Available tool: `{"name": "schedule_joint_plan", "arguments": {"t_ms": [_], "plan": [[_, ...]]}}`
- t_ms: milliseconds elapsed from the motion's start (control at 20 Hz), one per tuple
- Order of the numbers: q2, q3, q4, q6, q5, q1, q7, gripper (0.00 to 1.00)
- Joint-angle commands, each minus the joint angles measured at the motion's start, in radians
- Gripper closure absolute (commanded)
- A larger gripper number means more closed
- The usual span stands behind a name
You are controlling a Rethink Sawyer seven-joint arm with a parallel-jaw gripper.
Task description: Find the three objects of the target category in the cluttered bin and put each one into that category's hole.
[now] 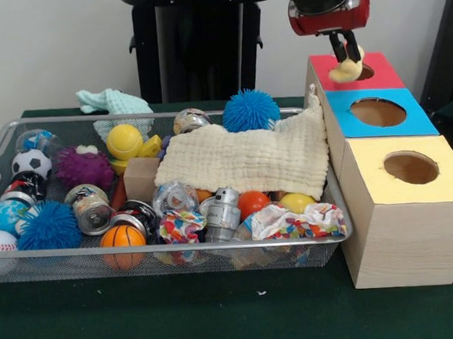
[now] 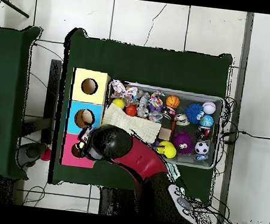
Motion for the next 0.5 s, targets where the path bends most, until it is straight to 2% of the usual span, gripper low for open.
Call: {"name": "schedule_joint_plan", "arguments": {"t_ms": [50,500], "plan": [[0.049,0.058,-0.008,-0.075,-0.035,-0.014,0.060,1.00],[0.055,0.049,-0.002,-0.080,-0.048,-0.010,0.062,1.00]]}}
